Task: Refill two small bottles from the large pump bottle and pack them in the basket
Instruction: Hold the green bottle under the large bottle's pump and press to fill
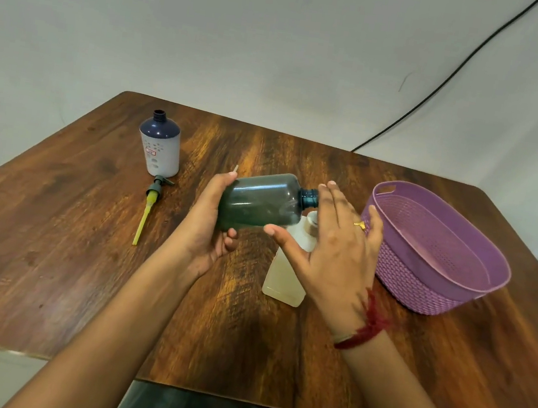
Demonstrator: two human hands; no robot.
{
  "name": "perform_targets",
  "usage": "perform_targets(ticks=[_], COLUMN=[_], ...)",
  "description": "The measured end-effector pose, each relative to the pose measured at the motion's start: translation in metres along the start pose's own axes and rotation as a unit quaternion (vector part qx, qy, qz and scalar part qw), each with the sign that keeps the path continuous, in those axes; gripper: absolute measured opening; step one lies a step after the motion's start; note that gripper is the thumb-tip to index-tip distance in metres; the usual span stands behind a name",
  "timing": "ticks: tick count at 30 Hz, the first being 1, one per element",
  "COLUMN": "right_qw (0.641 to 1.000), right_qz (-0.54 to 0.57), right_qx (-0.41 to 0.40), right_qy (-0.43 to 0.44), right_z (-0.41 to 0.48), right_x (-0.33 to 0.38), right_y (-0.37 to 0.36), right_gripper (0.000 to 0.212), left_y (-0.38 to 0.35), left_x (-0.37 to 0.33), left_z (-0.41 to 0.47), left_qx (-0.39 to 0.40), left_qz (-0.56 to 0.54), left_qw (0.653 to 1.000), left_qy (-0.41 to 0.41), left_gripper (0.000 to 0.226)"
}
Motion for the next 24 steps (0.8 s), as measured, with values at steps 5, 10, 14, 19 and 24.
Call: perform_targets(ticks=[5,10,14,19,24], right_qw=[1.000,1.000,0.999,0.996,0.999], right_qz=[0.014,0.019,0.039,0.085,0.050], right_qx=[0.010,0.008,0.017,0.020,0.006], right_qy=[0.020,0.019,0.014,0.012,0.018], right_z=[0.001,0.003,-0.003,0.008,-0.003], right_x=[-0.001,-0.002,-0.001,-0.006,-0.002], right_y=[0.007,0.009,0.001,0.013,0.003], right_gripper=[0.094,0.095,0.090,0.092,0.093], left_y=[0.001,-0.001,0.001,-0.001,-0.001], left_x=[-0.002,-0.004,-0.004,-0.005,-0.008], left_z=[-0.001,-0.002,-0.003,-0.003,0.000], left_qx=[0.004,-0.001,-0.003,0.012,-0.010], left_qz=[0.011,0.012,0.021,0.020,0.019], left_qw=[1.000,1.000,1.000,1.000,1.000], left_qy=[-0.001,-0.007,-0.005,0.003,-0.011], left_gripper=[0.037,0.036,0.035,0.038,0.032])
Point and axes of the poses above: each hand's wrist, its own z-axis towards the middle knuckle, its own y-axis out of the back of the hand, x = y × z, the point moved 6 cm from there along z, towards the middle knuckle, and after that the axes turned 6 degrees about -y, right-handed, at the moved point
